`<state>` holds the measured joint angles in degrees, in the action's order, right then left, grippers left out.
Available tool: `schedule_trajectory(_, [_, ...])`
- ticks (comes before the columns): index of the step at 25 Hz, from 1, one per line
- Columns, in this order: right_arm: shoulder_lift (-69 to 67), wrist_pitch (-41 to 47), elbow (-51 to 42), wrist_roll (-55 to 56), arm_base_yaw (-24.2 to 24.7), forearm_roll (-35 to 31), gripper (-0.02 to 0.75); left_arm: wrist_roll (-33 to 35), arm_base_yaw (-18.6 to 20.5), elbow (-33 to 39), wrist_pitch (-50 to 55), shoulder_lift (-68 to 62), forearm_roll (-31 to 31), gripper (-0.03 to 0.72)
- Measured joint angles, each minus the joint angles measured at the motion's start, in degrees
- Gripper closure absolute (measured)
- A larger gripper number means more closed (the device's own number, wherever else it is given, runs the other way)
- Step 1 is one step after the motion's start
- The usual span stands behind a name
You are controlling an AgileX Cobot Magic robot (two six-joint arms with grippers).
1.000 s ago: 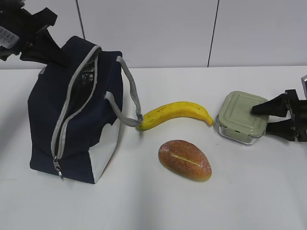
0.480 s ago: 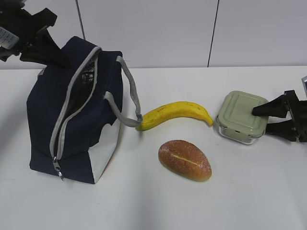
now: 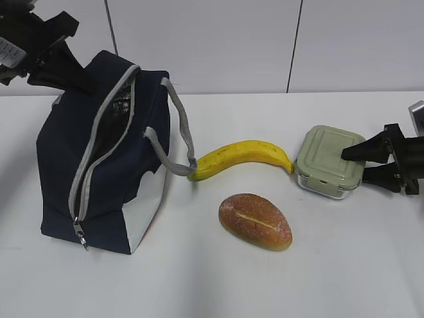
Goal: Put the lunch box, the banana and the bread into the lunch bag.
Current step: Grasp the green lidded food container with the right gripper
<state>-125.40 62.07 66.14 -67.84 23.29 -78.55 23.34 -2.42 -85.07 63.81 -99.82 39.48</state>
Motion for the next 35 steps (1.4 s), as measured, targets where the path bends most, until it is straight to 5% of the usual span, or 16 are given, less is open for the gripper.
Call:
schedule_trajectory(5, [0.0, 0.1, 0.2, 0.1, -0.4, -0.3, 0.345, 0.0, 0.0, 0.0, 0.6, 0.0, 0.0, 0.688])
schedule_trajectory(35, [-0.2, 1.6, 3.1, 2.1, -0.5, 2.5, 0.365, 0.0, 0.0, 0.0, 1.0, 0.0, 0.0, 0.688])
